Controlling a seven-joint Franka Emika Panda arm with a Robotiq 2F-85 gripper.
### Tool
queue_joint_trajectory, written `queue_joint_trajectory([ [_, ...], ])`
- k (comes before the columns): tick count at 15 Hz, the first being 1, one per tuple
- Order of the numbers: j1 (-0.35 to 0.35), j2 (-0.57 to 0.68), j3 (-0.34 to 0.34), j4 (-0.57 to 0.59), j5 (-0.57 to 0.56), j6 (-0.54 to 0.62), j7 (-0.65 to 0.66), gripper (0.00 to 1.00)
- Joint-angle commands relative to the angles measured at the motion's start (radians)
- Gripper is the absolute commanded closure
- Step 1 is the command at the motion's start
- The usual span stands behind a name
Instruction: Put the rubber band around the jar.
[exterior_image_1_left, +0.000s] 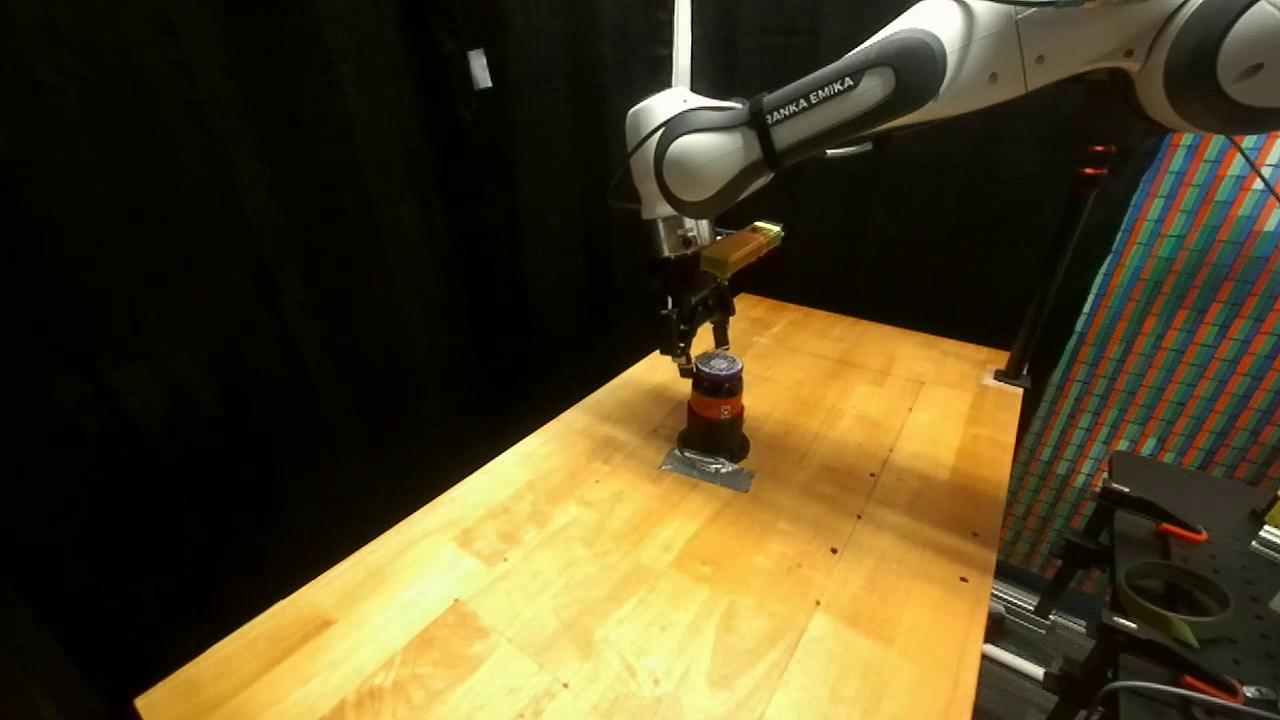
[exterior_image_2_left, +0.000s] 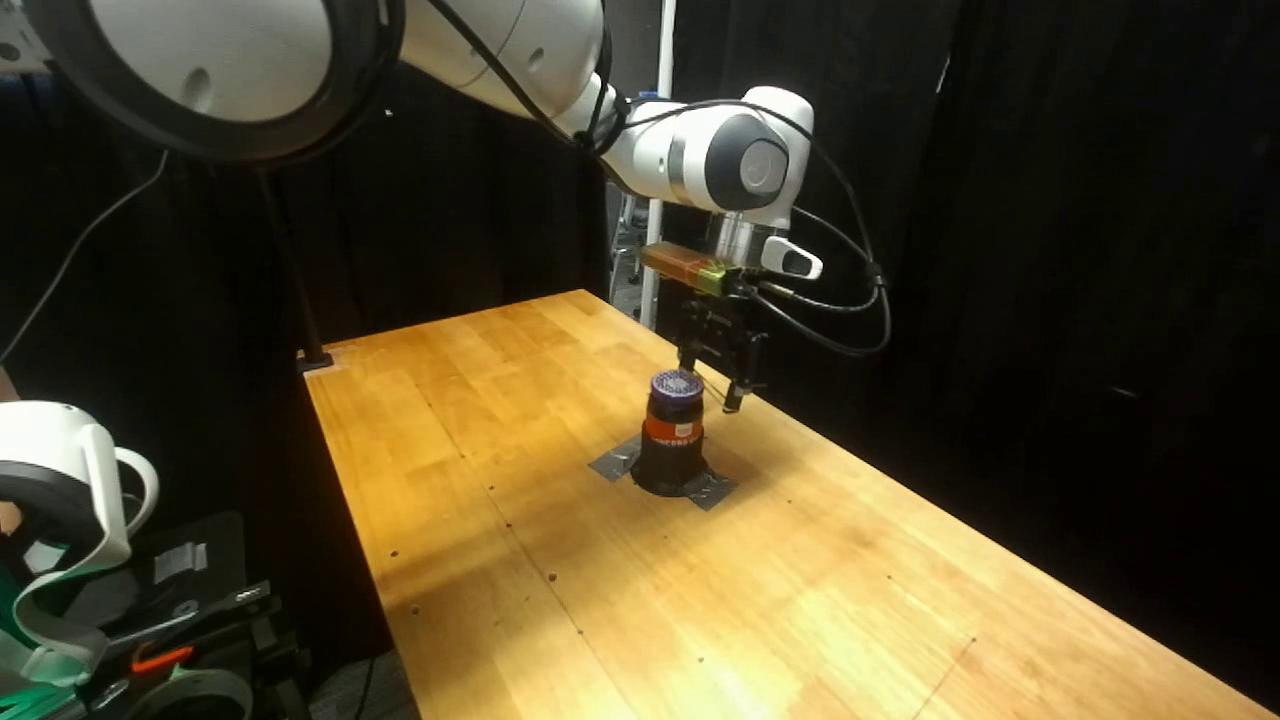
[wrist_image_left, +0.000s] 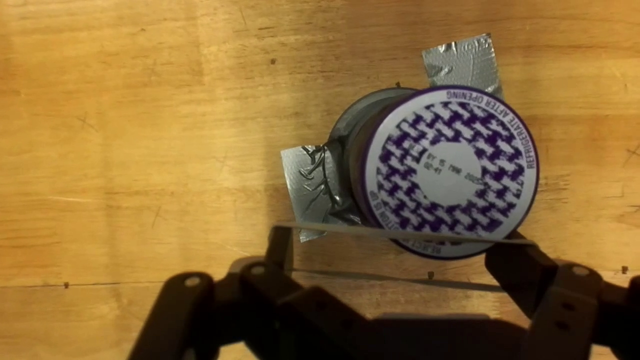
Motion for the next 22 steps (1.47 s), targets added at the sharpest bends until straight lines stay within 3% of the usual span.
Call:
queue_joint_trajectory([
  [1, -0.003, -0.009, 0.000, -0.007, 0.029, -0.009, -0.036, 0.00],
  [6, -0.020, -0.080, 0.015, -0.122, 0.085, -0.049, -0.066, 0.00],
  [12, -0.031, -0.190, 0.013, -0.310, 0.119, -0.006, -0.080, 0.00],
  [17, -0.041, -0.283, 0.013, -0.484, 0.147, 0.104, -0.079, 0.00],
  [22, -0.052, -0.379, 0.010, -0.682, 0.172, 0.298, -0.078, 0.00],
])
